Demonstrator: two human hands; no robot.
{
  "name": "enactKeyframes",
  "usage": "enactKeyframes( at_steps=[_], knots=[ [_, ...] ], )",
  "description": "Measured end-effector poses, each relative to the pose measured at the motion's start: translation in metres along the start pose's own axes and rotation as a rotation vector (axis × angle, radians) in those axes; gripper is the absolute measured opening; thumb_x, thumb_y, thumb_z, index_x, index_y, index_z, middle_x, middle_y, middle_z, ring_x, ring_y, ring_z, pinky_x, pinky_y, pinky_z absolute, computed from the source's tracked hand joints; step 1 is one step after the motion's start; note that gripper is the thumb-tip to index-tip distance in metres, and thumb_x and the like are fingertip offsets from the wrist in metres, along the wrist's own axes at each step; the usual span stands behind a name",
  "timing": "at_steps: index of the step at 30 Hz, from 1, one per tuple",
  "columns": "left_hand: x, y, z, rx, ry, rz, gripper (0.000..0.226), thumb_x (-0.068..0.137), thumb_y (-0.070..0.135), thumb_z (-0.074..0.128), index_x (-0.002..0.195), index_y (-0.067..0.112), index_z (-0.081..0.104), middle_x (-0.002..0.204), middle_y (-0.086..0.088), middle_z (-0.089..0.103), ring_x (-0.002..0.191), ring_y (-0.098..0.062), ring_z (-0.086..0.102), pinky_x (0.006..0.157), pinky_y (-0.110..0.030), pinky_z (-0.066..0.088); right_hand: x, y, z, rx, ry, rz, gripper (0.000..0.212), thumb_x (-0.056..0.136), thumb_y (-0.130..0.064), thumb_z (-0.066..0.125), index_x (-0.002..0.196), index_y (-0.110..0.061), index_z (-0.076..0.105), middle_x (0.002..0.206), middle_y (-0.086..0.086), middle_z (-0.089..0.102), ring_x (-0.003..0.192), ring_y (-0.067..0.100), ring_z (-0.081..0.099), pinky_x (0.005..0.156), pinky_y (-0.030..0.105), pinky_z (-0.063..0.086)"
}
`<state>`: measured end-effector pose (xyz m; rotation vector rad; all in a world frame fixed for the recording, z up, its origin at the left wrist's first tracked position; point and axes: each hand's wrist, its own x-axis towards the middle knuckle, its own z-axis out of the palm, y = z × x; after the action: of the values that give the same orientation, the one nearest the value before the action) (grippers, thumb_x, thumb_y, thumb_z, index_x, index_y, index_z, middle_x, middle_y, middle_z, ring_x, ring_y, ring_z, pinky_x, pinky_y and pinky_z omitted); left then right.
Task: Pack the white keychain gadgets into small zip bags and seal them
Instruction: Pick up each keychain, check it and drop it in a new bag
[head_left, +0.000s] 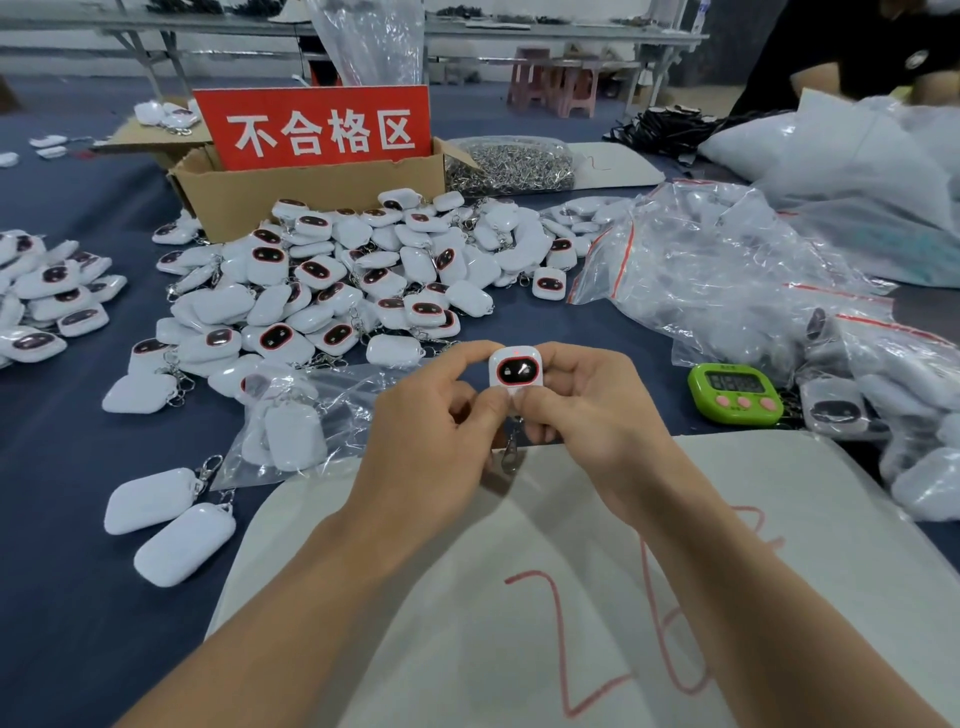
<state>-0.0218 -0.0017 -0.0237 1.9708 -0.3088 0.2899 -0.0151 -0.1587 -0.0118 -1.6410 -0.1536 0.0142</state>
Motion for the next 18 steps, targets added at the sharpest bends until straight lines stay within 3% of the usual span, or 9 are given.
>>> enactKeyframes(
  at_steps=[8, 13, 16, 18],
  knots=[
    [-0.0004, 0.0007, 0.0019, 0.013, 0.03, -0.005, 0.018, 0.094, 0.027, 0.065, 0.109, 0.037, 0.067, 0.056, -0.002, 0.065, 0.054, -0.027, 0.062, 0.061, -0.046, 0.053, -0.0021, -0.0022, 0.0002, -0.055, 0.024, 0.017, 0.015, 0.077, -0.021, 0.068, 0.086, -0.028, 0.077, 0.063, -0.005, 0.069, 0.052, 0.007, 0.054, 0.055, 0.016, 0.047],
    [-0.0022, 0.0028, 0.0005, 0.018, 0.115, 0.015, 0.009, 0.092, 0.037, 0.063, 0.099, 0.042, 0.065, 0.057, -0.001, 0.063, 0.052, -0.024, 0.059, 0.056, -0.041, 0.051, -0.0021, -0.0029, -0.0007, -0.123, 0.174, -0.057, 0.01, 0.077, -0.022, 0.079, 0.088, -0.023, 0.078, 0.076, -0.001, 0.078, 0.065, 0.01, 0.064, 0.067, 0.031, 0.053],
    [-0.002, 0.0023, 0.0009, 0.141, 0.159, 0.047, 0.013, 0.09, 0.027, 0.073, 0.092, 0.039, 0.068, 0.056, 0.009, 0.061, 0.051, -0.012, 0.053, 0.051, -0.018, 0.041, 0.001, -0.002, -0.0063, -0.149, 0.275, -0.135, 0.015, 0.079, -0.009, 0.085, 0.082, -0.022, 0.078, 0.076, 0.0, 0.077, 0.067, 0.016, 0.067, 0.067, 0.033, 0.056],
    [-0.0026, 0.0031, 0.0014, 0.196, 0.189, 0.032, 0.017, 0.086, 0.023, 0.078, 0.089, 0.038, 0.071, 0.061, 0.013, 0.063, 0.057, -0.01, 0.057, 0.055, -0.015, 0.042, 0.0004, -0.0017, -0.0069, -0.178, 0.294, -0.189, 0.02, 0.079, -0.007, 0.082, 0.082, -0.027, 0.079, 0.074, 0.001, 0.076, 0.065, 0.019, 0.065, 0.063, 0.037, 0.055]
  ],
)
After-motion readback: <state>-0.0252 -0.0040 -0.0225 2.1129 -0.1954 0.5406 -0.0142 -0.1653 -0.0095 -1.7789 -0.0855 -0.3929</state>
